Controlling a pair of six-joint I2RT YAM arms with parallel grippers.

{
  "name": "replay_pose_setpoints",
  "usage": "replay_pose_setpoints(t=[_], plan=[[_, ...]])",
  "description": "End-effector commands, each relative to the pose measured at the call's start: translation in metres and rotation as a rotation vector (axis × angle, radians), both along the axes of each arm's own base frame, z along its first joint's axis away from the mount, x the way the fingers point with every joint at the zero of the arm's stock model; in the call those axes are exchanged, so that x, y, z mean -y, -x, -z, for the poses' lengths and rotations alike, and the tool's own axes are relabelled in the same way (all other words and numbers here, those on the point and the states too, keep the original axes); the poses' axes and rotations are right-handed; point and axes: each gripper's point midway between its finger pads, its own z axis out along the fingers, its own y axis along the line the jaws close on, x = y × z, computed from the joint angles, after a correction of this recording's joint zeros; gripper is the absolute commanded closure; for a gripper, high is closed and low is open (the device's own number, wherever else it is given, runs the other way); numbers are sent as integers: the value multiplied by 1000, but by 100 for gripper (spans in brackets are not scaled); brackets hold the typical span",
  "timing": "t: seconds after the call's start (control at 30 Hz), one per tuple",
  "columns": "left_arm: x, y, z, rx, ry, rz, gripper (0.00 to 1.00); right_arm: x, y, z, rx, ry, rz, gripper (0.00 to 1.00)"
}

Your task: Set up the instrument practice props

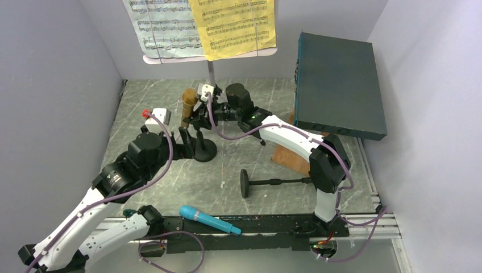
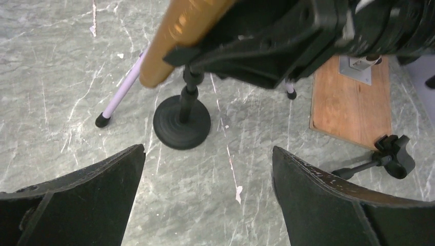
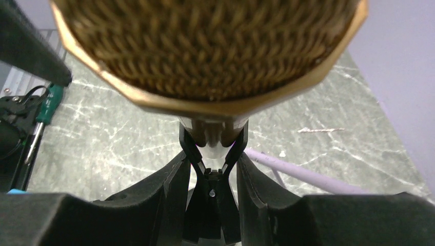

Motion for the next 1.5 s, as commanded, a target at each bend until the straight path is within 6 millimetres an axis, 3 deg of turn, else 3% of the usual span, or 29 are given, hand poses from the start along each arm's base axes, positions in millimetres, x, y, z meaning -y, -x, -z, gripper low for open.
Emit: replay_pose_setpoints(t=[0.0,0.13,0.23,0.3,0.43,0.5,0.63,0.77,0.9,1.0,1.1,1.33,1.47], plan=[[0,-15,-29,40,50,4,1,25,34,115,-312,263,-34,77],[-3,-23,-37,43,120,25,4,29,33,125,-310,279,-16,77],[-4,-20,-43,66,129,36,3,30,29,119,-286,248,15,72],[-1,-16,-47,78,137,60,2,27,29,107,-280,211,18,61],[-2,-14,-44,64,135,61,1,18,27,69,-266,104,18,60],[-7,-15,-34,45,131,27,1,19,24,57,-262,70,44,63],[-1,-14,-1,15,172,31,5,29,14,20,-220,-17,149,77],[12,-20,36,16,237,57,14,33,21,-8,-215,-102,147,80],[25,-35,75,110,291,87,17,31,19,-11,-219,-124,156,84],[39,-43,85,271,321,173,28,31,18,-15,-217,-146,164,85],[42,-56,108,267,256,174,31,32,20,-24,-209,-171,157,85],[53,-86,123,335,181,165,29,32,24,-44,-201,-213,136,85],[51,-99,143,330,149,113,47,31,28,-61,-191,-244,122,86]])
